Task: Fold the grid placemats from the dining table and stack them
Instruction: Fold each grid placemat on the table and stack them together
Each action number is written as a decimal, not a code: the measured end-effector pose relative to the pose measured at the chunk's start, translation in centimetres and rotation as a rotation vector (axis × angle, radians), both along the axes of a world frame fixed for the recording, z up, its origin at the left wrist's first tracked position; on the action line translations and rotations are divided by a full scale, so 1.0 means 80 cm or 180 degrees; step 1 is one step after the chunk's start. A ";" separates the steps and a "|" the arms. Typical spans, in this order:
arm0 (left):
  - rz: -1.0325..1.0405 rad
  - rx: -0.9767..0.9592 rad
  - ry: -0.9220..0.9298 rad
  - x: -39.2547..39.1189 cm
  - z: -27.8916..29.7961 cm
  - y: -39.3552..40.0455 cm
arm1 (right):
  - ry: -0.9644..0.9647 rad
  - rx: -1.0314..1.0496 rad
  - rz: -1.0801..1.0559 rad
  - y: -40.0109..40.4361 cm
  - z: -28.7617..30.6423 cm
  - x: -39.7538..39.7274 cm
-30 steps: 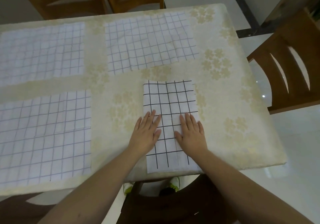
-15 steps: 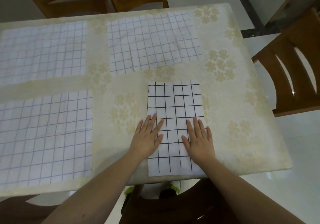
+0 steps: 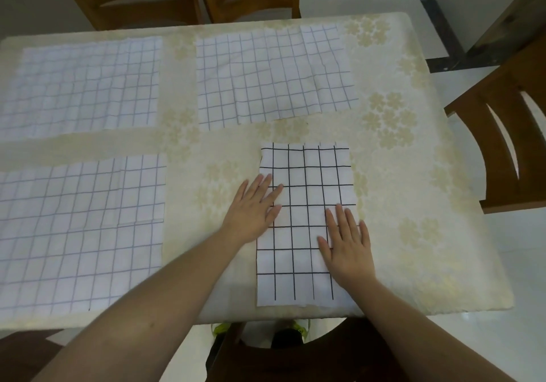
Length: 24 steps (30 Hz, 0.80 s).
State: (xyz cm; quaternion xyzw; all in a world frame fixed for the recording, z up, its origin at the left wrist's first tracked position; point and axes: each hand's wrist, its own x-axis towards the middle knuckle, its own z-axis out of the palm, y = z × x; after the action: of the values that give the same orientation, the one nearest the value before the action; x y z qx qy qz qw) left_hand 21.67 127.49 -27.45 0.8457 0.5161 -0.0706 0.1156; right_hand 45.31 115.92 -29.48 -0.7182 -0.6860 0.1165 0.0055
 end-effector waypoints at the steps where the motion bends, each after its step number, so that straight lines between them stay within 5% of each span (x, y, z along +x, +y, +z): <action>1: -0.0017 -0.0013 0.0043 0.000 0.003 0.013 | 0.0002 0.0016 0.0002 0.000 0.000 0.000; 8: 0.0096 0.0036 0.0307 -0.007 0.005 0.088 | -0.0027 0.0093 0.0024 -0.001 -0.005 0.001; 14: 0.0836 -0.0176 0.0319 -0.003 0.008 0.105 | -0.0028 0.0086 0.0043 -0.001 -0.003 0.001; 19: 0.1538 -0.0315 -0.0338 0.003 0.010 0.088 | -0.0036 0.0169 0.0016 0.000 0.002 0.001; 24: 0.1267 -0.0162 -0.0721 0.001 0.014 0.021 | 0.0000 0.0213 0.0160 0.000 0.007 -0.007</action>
State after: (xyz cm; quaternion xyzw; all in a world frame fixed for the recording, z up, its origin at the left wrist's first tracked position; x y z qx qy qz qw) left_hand 21.75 129.19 -26.36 0.7266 0.6546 0.0359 0.2058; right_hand 44.79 115.94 -28.89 -0.7001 -0.7073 0.0937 0.0267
